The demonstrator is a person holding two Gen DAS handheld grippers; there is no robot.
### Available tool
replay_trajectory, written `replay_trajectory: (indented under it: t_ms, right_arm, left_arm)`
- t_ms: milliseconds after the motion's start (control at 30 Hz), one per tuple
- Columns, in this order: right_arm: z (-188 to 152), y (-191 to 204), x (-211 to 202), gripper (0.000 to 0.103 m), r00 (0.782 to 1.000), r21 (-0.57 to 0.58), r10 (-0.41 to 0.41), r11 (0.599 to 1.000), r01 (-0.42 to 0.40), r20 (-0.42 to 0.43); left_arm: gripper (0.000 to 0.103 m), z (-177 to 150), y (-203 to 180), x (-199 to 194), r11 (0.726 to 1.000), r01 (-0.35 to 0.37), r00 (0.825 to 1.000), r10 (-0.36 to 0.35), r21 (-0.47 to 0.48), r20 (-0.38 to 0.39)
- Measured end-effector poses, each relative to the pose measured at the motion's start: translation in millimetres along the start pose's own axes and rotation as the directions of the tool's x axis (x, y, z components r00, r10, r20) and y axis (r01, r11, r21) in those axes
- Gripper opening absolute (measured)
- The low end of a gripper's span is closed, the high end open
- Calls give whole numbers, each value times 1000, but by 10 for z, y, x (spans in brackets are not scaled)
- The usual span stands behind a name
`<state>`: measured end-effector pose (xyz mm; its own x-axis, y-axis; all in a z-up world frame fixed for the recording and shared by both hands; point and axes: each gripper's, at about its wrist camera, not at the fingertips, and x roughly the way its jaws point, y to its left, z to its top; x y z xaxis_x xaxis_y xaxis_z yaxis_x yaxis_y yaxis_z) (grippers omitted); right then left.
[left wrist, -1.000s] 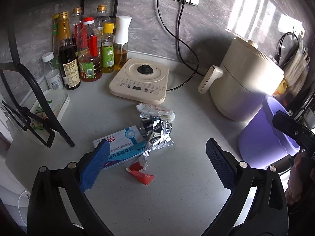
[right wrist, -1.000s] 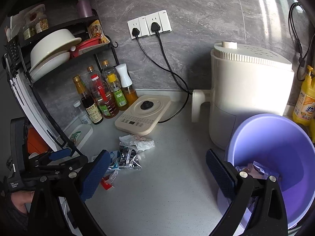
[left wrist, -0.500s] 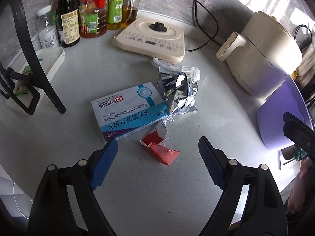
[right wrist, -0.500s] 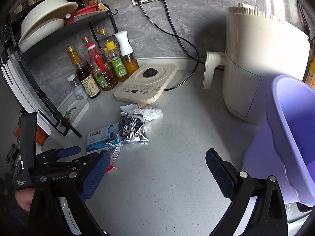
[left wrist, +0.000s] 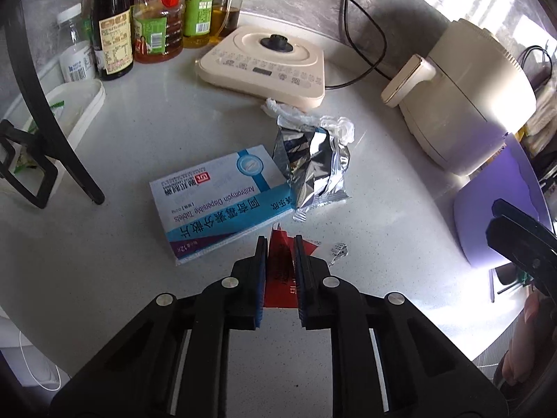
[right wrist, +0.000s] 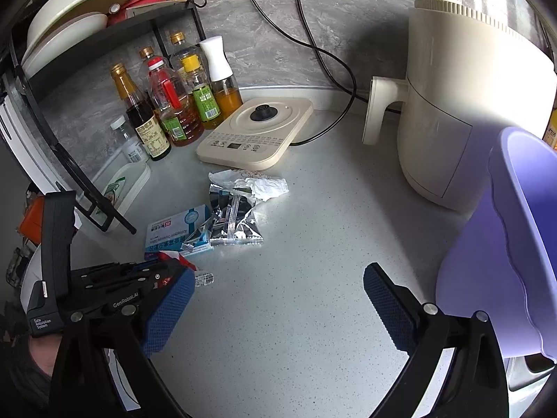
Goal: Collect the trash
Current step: 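Grasp the red wrapper with the left tool while the right tool grasps the silver snack bag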
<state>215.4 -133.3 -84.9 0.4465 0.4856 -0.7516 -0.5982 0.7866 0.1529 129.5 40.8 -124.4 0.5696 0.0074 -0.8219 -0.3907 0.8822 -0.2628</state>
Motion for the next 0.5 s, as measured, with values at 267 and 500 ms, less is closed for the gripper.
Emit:
replay_trajectory:
  t_ms: [267,500]
  right_arm:
    - [254,225,230,95,996,14,87,996,-87,-8]
    - [376,383,506,94,993,-25,110,993,-112,-42]
  left_arm:
    - [15,163,296,-376,998,-63,991,66,-31,120]
    - [15,219,499,-515,995,-68,983,79,-70,167]
